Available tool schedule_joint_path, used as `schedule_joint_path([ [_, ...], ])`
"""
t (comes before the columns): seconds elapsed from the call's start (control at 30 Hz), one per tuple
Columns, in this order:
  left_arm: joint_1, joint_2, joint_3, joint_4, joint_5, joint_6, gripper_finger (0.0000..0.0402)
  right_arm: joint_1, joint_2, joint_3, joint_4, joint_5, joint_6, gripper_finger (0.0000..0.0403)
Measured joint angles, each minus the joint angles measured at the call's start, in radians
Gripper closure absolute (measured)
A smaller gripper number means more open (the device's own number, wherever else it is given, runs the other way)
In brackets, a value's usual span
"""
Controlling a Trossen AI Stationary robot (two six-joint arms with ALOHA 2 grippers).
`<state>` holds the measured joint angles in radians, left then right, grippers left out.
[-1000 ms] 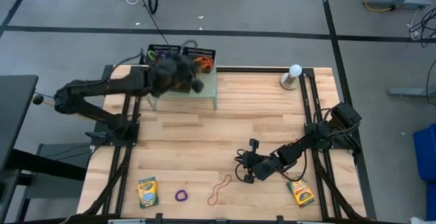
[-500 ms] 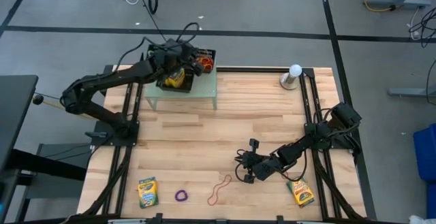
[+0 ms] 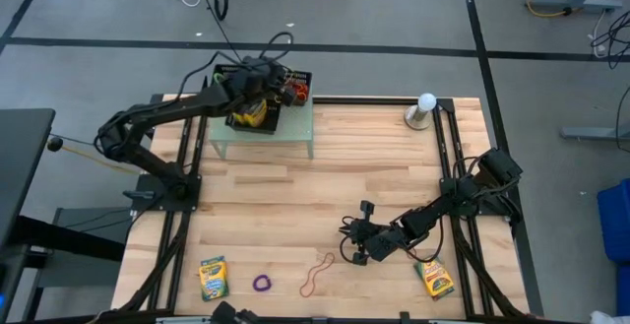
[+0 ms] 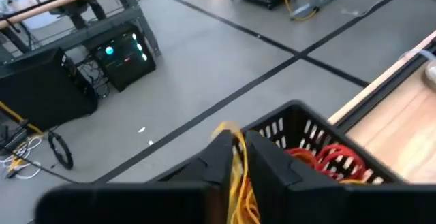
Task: Pick & Place Office Desk Supplies
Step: Put the yellow rubber band into the top right black bin, then put the red rubber band into the top right black bin
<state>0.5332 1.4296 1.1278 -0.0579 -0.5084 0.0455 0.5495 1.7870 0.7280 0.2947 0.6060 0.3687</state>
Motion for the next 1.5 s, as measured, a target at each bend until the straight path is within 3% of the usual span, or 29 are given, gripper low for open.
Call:
schedule_joint_path([
  [0.3, -0.002, -0.014, 0.001, 0.004, 0.008, -0.003, 0.0267, 0.000, 0.000, 0.000, 0.000, 0.000, 0.000, 0.0371],
  [0.47, -0.038, -0.054, 0.001, -0.010, 0.020, 0.107, 0.0248, 0.001, 0.000, 0.000, 0.000, 0.000, 0.000, 0.0371],
  [0.67, -0.186, -0.162, 0.001, -0.218, 0.147, 0.164, 0.0300, 0.004, 0.000, 0.000, 0.034, 0.000, 0.025, 0.0371],
  [0.77, -0.281, -0.185, -0.038, -0.201, 0.196, 0.150, 0.0346, 0.004, 0.000, 0.000, 0.082, 0.000, 0.027, 0.0371],
  [0.9, -0.433, -0.200, -0.200, 0.011, 0.199, 0.184, 0.0393, 0.004, 0.000, 0.000, 0.132, 0.021, 0.012, 0.0371],
  [1.03, -0.550, -0.199, -0.432, 0.360, 0.239, 0.219, 0.0391, 0.004, -0.002, 0.000, 0.108, 0.043, 0.014, 0.0371],
  [1.13, -0.613, -0.193, -0.591, 0.612, 0.280, 0.169, 0.0384, 0.011, -0.039, 0.008, -0.058, 0.010, 0.094, 0.0375],
  [1.27, -0.675, -0.193, -0.734, 0.859, 0.289, 0.112, 0.0383, 0.053, -0.125, 0.080, -0.467, 0.000, 0.317, 0.0388],
  [1.4, -0.707, -0.193, -0.794, 0.941, 0.273, 0.082, 0.0385, 0.116, -0.150, 0.172, -0.850, -0.003, 0.634, 0.0393],
  [1.5, -0.718, -0.193, -0.803, 0.937, 0.273, 0.057, 0.0385, 0.172, -0.151, 0.203, -1.020, -0.060, 0.864, 0.0391],
])
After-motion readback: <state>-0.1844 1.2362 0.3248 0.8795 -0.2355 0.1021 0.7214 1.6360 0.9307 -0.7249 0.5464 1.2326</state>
